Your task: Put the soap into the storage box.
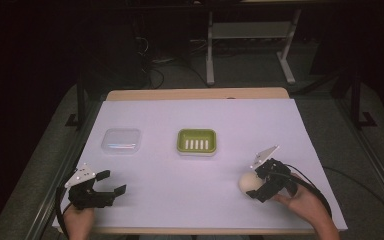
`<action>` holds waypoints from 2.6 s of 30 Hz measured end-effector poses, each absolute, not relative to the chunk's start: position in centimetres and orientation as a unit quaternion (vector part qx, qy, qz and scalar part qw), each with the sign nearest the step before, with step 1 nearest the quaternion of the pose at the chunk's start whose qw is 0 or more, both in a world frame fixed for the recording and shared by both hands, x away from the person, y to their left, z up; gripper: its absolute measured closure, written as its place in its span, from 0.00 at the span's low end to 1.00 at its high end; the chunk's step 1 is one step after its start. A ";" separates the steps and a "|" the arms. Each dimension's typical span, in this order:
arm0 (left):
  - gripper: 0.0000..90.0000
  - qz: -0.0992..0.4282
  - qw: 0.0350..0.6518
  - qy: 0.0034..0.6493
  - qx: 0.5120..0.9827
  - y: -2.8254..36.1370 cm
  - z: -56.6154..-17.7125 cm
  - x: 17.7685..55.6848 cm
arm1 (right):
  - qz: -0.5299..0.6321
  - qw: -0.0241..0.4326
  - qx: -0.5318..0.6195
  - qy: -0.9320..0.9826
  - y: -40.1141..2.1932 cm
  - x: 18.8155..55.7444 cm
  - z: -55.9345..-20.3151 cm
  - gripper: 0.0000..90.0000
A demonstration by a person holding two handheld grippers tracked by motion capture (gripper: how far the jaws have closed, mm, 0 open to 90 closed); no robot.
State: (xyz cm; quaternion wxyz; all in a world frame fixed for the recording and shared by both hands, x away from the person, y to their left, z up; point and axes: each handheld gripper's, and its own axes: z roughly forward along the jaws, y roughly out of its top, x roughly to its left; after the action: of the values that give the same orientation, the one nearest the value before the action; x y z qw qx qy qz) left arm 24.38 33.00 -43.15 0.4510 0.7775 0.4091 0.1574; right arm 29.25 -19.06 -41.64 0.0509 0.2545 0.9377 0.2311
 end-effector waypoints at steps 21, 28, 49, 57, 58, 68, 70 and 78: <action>0.14 0.159 0.449 0.405 0.780 33.1 -43.1 24.3 | 0.208 0.052 0.245 0.945 -17.7 29.8 -42.6 0.17; 0.14 0.158 0.452 0.408 0.777 33.1 -43.1 24.3 | 0.198 0.054 0.242 0.948 -17.5 29.9 -42.9 0.20; 0.14 0.154 0.451 0.406 0.779 33.0 -43.1 24.2 | 0.194 0.041 0.232 0.952 -16.3 30.9 -42.1 0.27; 0.14 0.157 0.453 0.407 0.777 33.0 -43.1 24.2 | 0.202 0.040 0.218 0.954 -14.7 32.0 -40.8 0.27; 0.14 0.156 0.454 0.408 0.777 33.1 -43.1 24.2 | 0.204 0.040 0.215 0.954 -14.5 32.2 -40.6 0.27; 0.14 0.157 0.454 0.411 0.775 33.1 -43.1 24.2 | 0.216 0.033 0.211 0.953 -13.5 33.7 -39.4 0.27; 0.14 0.158 0.453 0.409 0.776 33.1 -43.1 24.2 | 0.217 0.033 0.209 0.953 -13.5 33.9 -39.2 0.27; 0.14 0.159 0.453 0.409 0.776 33.0 -43.2 24.2 | 0.225 0.029 0.207 0.952 -12.9 34.9 -38.4 0.27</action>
State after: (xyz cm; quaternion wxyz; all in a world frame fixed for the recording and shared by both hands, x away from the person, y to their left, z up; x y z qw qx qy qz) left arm 24.22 33.00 -43.15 0.4528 0.7762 0.4087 0.1594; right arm 34.93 -12.92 -38.36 0.0290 0.2072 0.9516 0.2252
